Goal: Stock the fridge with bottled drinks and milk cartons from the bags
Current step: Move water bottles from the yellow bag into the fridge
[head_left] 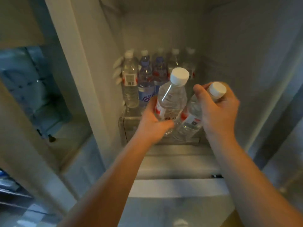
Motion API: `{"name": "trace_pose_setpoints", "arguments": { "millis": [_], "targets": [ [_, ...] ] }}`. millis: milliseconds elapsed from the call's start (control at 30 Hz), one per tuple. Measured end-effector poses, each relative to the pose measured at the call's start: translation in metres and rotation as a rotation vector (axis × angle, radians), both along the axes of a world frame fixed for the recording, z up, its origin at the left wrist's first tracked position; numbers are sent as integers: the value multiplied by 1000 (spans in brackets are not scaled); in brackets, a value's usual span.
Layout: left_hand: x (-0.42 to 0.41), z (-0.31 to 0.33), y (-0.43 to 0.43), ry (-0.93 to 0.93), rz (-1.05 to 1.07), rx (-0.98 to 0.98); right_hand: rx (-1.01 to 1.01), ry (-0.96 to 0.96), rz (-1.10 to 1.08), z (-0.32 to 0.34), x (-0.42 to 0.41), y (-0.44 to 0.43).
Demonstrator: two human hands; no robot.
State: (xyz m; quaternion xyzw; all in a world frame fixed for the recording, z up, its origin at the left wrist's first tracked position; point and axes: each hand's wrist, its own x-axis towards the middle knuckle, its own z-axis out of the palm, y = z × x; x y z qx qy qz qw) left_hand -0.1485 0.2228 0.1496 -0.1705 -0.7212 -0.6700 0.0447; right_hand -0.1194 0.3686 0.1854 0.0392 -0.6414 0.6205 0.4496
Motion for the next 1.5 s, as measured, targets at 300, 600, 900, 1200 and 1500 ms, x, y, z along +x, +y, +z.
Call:
{"name": "trace_pose_setpoints", "arguments": {
  "millis": [300,600,900,1200,1500],
  "targets": [
    [-96,16,42,54,93,36,-15,38,5,19,-114,29],
    [-146,-6,58,-25,159,8,65,-77,34,15,-171,42],
    [-152,-46,56,124,165,-54,111,-154,116,-9,-183,41],
    [-155,-68,43,200,342,-381,284,-570,228,-83,-184,56],
    [-166,-70,43,111,454,-293,522,-689,140,-97,-189,62]
  ]
}}
